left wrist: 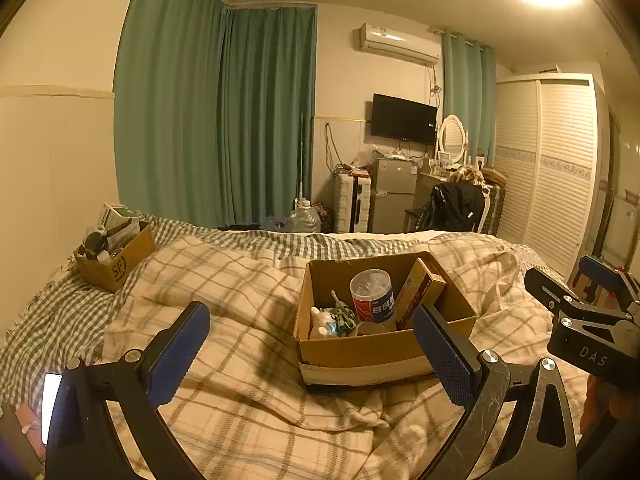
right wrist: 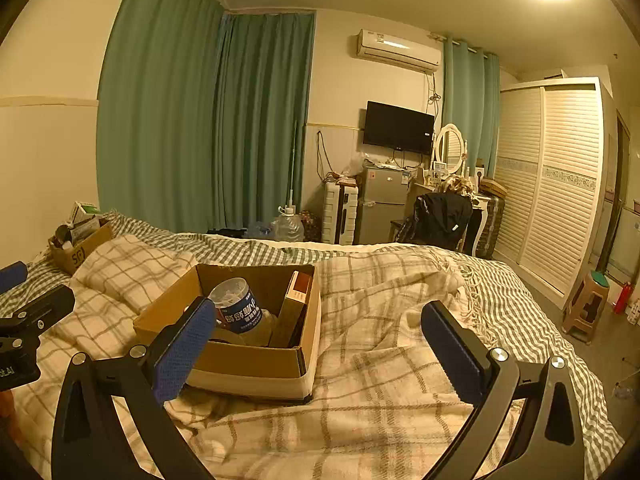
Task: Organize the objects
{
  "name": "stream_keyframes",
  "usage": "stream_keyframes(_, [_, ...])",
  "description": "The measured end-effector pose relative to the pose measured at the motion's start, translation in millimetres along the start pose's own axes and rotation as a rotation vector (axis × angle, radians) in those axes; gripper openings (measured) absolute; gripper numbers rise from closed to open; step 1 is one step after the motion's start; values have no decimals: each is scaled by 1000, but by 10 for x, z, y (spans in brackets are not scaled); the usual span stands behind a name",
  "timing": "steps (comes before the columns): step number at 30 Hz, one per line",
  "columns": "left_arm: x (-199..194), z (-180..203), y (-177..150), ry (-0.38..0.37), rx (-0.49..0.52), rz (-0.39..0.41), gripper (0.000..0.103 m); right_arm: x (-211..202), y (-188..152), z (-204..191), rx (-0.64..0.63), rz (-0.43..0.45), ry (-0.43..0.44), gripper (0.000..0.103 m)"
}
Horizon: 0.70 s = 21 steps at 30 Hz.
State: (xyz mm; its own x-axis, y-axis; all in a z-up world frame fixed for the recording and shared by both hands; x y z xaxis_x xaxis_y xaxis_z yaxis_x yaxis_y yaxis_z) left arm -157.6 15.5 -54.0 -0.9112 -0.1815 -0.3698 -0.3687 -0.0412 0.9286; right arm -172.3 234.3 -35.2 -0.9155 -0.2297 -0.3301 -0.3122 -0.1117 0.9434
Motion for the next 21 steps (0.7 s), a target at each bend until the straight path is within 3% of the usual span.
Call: stream_keyframes(21, [31,31,-40,2,7,-22,103,22,-21,-42,-1,-6,11,103])
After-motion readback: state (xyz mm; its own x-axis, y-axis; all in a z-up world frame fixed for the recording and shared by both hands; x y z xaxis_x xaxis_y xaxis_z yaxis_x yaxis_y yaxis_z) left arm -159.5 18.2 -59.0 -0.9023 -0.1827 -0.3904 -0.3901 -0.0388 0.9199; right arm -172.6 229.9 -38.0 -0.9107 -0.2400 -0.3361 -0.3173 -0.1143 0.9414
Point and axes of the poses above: each gripper's, at about its wrist camera, not at the fingertips, and x roughly the way its jaws point, z to its right, y to its top, the point moved 8 cm from there along x, roughly the way its jaws point, and after that the axes turned 9 degrees about y, right-handed, at the moved point
